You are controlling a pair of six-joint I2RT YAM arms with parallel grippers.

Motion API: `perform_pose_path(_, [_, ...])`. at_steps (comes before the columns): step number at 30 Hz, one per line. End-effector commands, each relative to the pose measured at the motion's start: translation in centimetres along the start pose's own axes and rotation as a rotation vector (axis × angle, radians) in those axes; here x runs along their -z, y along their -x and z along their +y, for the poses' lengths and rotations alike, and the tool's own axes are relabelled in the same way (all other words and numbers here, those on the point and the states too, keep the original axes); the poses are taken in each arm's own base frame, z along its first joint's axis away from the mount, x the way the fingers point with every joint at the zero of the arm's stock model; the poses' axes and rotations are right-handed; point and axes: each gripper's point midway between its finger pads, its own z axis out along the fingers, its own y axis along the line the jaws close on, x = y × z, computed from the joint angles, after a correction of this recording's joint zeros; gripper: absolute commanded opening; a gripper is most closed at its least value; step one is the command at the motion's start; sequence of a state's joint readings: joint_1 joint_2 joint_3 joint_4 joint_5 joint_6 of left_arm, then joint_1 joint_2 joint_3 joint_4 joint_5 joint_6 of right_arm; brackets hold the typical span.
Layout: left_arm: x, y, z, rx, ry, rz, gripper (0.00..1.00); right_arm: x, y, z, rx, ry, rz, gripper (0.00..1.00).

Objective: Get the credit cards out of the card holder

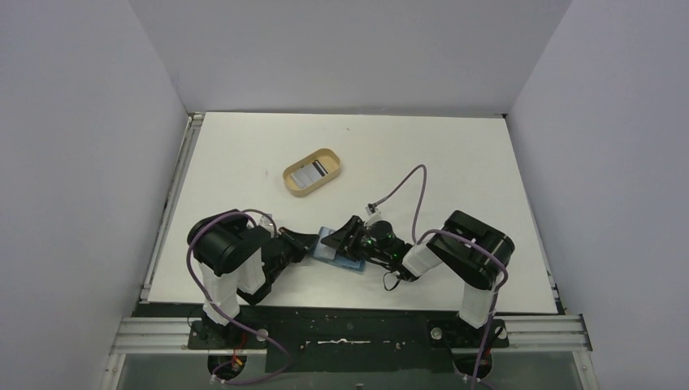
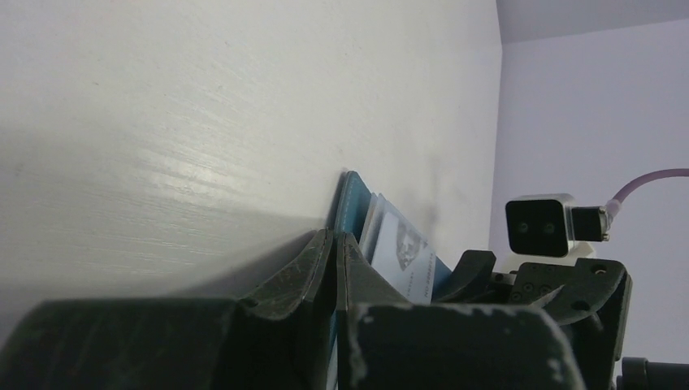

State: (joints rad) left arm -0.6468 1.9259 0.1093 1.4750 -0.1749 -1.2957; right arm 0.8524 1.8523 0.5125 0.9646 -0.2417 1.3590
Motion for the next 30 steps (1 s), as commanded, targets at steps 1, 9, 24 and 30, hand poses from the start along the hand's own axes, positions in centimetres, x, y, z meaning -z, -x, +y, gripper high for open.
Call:
perform_pose_path(1, [1.0, -1.5, 2.8, -0.069, 0.092, 0.078, 0.0, 1.8, 0.6, 4.6, 0.08, 0.134, -0.034, 0.45])
perform_pose_path(9, [0.7, -1.3, 2.7, -0.069, 0.091, 0.078, 0.0, 2.7, 1.2, 5.0, 0.118, 0.112, -0.042, 0.42])
perform_pose_path(24, [0.8, -0.9, 2.8, -0.073, 0.097, 0.077, 0.0, 4.1, 0.7, 0.3, 0.128, -0.056, -0.031, 0.33])
perform_pose_path(30, [0.8, -1.0, 2.8, -0.078, 0.1, 0.083, 0.0, 5.1, 0.5, -1.6, 0.137, -0.144, -0.023, 0.26])
